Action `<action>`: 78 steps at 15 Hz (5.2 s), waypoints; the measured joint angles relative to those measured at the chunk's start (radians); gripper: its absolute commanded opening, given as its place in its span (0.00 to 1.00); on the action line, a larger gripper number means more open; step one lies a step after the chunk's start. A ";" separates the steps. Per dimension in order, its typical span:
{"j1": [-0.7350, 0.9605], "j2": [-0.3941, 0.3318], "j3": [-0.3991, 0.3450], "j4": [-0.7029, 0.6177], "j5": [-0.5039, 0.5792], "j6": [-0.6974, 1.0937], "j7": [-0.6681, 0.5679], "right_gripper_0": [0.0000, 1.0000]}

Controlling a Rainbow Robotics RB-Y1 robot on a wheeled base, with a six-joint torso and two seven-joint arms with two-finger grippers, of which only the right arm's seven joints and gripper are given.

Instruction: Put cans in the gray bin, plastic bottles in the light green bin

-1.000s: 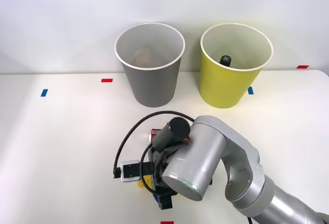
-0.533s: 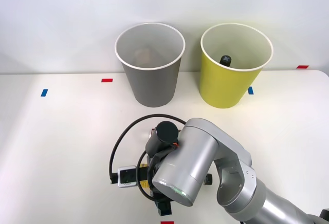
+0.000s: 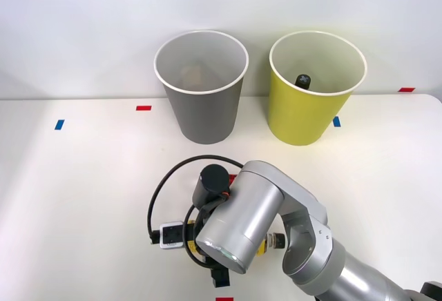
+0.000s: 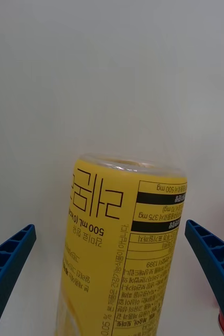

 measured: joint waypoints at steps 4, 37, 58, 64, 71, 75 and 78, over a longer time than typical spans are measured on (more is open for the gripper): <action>0.000 0.025 0.000 0.052 0.025 -0.028 0.001 0.94; 0.170 -0.091 -0.470 -0.439 -0.529 -0.457 -0.212 0.00; 0.175 -0.279 -0.734 -0.343 -0.513 -1.230 -0.494 0.00; 0.031 -0.289 -0.834 -0.118 -0.485 -1.261 -0.495 0.00; -0.085 -0.334 -0.863 0.097 -0.468 -1.261 -0.495 0.00; -0.138 -0.333 -0.842 0.195 -0.465 -1.272 -0.492 0.00; -0.140 -0.327 -0.830 0.200 -0.464 -1.286 -0.501 0.67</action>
